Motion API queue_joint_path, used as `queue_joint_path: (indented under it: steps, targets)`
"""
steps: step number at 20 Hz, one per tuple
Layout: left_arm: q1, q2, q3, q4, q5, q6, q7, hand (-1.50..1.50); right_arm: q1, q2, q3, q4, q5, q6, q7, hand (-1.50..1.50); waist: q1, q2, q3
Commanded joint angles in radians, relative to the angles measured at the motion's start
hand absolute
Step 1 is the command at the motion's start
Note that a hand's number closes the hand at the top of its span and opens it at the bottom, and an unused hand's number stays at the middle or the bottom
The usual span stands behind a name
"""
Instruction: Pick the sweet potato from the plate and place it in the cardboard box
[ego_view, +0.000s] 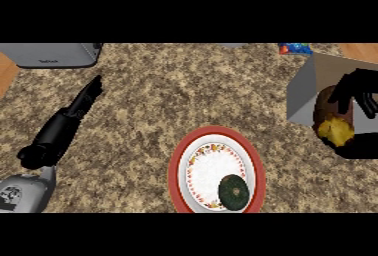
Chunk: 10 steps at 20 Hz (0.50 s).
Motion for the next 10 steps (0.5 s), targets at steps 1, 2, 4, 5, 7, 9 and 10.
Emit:
queue_joint_path:
  steps: [1,2,4,5,7,9,10]
  targets:
    - [0.003,-0.021,-0.010,0.021,-0.014,-0.012,-0.021,0.00,-0.057,-0.023,-0.136,0.238,-0.106,0.110,-0.114,1.50,0.025,0.004,-0.001]
    - [-0.050,-0.022,0.012,0.087,-0.030,-0.015,-0.062,0.00,-0.085,-0.012,-0.128,0.249,-0.048,0.109,-0.087,1.50,0.019,0.003,-0.002]
    - [-0.052,-0.033,0.000,0.040,-0.010,-0.022,0.004,0.00,-0.122,-0.024,-0.105,0.391,0.032,0.129,-0.175,1.50,0.035,0.005,-0.001]
    - [0.000,-0.025,-0.018,0.045,-0.035,-0.031,-0.047,0.00,-0.125,-0.038,-0.104,0.439,0.043,0.156,-0.230,1.50,0.038,0.006,-0.001]
    - [-0.041,-0.017,0.002,-0.013,-0.001,-0.044,0.042,0.00,-0.172,-0.046,-0.061,0.504,0.073,0.231,-0.214,1.50,0.048,0.005,-0.001]
    - [-0.066,-0.050,-0.020,0.032,-0.034,-0.015,0.008,0.00,-0.182,-0.078,-0.011,0.578,0.101,0.314,-0.222,1.50,0.055,0.013,-0.002]
    - [-0.062,-0.058,-0.023,0.044,-0.047,-0.007,-0.002,0.00,-0.180,-0.093,-0.017,0.611,0.102,0.348,-0.267,1.50,0.044,0.010,-0.002]
